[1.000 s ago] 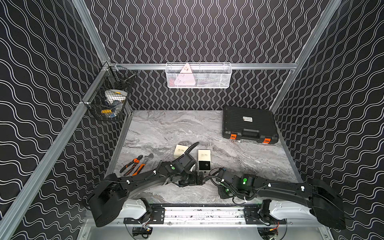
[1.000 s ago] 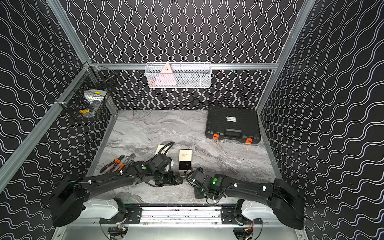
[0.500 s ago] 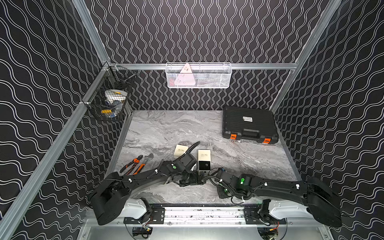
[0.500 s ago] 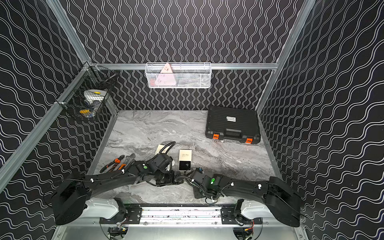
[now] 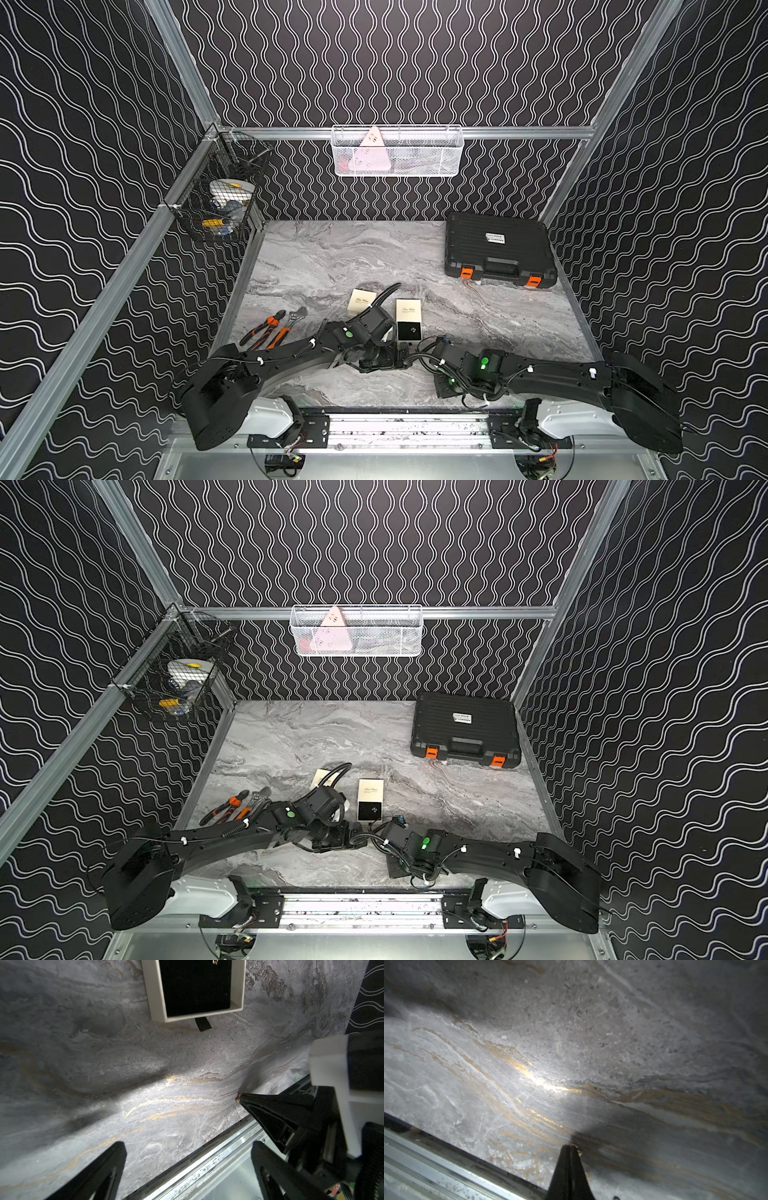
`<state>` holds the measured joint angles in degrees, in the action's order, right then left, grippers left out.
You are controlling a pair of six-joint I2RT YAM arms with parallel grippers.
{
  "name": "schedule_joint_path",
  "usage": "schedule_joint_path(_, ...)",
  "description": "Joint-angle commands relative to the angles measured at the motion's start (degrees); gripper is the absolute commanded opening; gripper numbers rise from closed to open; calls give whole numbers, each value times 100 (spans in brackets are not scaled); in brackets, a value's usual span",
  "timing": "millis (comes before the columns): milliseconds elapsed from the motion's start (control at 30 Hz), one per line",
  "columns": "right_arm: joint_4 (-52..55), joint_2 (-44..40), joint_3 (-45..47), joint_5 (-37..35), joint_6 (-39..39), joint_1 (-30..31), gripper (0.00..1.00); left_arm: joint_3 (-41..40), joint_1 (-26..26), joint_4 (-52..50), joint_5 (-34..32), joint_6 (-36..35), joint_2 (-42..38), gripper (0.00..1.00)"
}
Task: Place the earrings into the drawer-style jewelry box
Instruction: Pick up the earring from the center of the board.
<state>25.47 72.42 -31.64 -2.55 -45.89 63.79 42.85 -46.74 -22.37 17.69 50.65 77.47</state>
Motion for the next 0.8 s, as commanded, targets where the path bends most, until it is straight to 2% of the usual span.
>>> schedule_joint_path(0, -111, -140, 17, -100, -85, -28, 0, 123, -1, -14, -156, -269, -63, 99)
schedule_joint_path(133, -341, -660, 9, 540, 361, -561, 0, 395, 8, -165, -490, -850, -229, 99)
schedule_joint_path(300, -1173, -1294, 8, 2821, 741, -2169, 0, 725, 7, -206, -1080, -1939, -672, 99)
schedule_joint_path(400, -1440, -1259, -248, 4136, 860, -2849, 0, 588, 7, 325, -709, -2704, -1008, 98)
schedule_joint_path(467, -1717, -1227, -316, 4775, 818, -3144, 0, 527, 33, 686, -66, -3019, -1159, 97)
schedule_joint_path(533, -2283, -1151, -218, 5441, 533, -3474, 0, 455, 34, 1058, 534, -3290, -1295, 94)
schedule_joint_path(600, -2966, -997, -71, 6083, 108, -3729, 0, 386, 33, 1162, 692, -3699, -1391, 93)
schedule_joint_path(700, -3899, -814, 111, 6679, -586, -4044, 0, 284, 33, 966, 153, -4512, -1516, 93)
schedule_joint_path(767, -4338, -800, 196, 6834, -906, -4119, 0, 138, 33, 1059, -258, -4973, -1636, 92)
